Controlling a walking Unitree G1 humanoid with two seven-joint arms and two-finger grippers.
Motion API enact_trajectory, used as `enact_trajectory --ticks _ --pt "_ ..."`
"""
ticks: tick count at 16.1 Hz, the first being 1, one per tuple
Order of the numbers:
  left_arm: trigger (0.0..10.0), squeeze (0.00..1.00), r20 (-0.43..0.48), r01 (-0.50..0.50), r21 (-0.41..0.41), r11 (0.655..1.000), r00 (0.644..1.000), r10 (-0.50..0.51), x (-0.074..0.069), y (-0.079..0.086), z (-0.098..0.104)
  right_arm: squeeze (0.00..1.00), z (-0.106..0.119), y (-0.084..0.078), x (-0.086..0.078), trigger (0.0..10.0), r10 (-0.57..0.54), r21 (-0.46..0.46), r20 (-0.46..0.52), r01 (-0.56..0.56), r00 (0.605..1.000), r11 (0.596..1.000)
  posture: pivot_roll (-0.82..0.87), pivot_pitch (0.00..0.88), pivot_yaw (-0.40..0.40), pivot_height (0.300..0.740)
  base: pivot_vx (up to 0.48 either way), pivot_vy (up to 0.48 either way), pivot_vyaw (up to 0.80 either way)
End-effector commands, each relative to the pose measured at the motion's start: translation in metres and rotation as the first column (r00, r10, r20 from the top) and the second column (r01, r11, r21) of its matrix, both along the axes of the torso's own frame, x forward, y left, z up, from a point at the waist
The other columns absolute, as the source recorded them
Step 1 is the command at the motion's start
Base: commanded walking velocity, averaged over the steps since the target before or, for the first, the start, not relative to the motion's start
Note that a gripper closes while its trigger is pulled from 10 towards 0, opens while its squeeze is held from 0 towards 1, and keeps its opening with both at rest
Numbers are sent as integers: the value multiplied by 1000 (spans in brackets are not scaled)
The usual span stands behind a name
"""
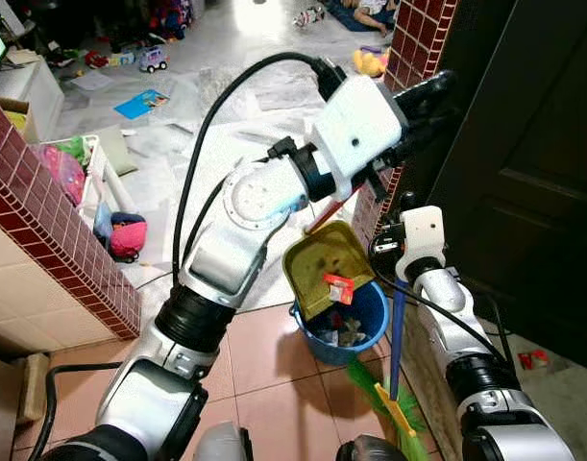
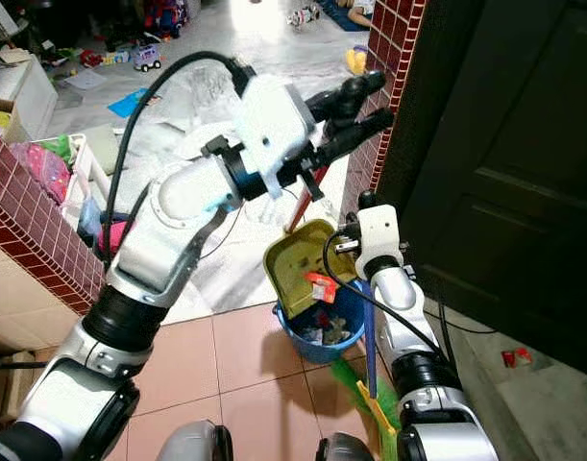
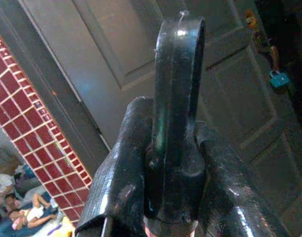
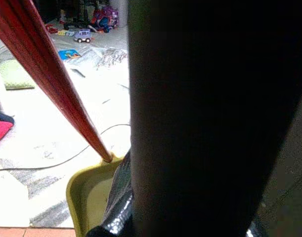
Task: Sweep floor
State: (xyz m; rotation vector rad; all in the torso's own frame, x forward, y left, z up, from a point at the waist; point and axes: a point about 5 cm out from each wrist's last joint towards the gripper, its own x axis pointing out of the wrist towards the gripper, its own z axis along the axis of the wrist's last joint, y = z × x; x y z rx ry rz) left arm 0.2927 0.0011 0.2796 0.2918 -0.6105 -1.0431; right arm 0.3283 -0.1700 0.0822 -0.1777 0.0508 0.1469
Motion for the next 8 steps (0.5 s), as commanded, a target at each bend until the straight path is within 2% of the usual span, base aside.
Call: enact_trajectory --ticks 1,3,5,6,7,8 --pt "10000 0 132 -8 2 1000 991 8 -7 0 16 0 11 3 6 10000 19 -8 46 -19 999 1000 -33 0 9 740 0 0 0" --pt "10000 0 3 72 -45 996 997 -72 -9 -1 15 0 11 3 8 10000 20 -21 48 -19 999 1000 -31 0 10 740 0 0 0" --pt "10000 0 143 7 22 1000 990 -10 -8 -1 13 0 9 4 8 10000 25 10 36 -25 999 1000 -26 0 6 740 0 0 0" --pt "10000 0 77 0 -42 999 997 3 -7 1 17 0 10 5 9 10000 24 2 40 -25 999 1000 -27 0 8 740 0 0 0" --pt "10000 0 78 -26 -76 997 996 31 -3 4 22 0 10 5 9 10000 27 -6 44 -27 999 1000 -23 0 5 740 0 0 0" --pt "10000 0 33 -28 -128 991 999 32 1 9 26 0 9 5 9 10000 28 -9 43 -27 999 1000 -22 0 5 740 0 0 0"
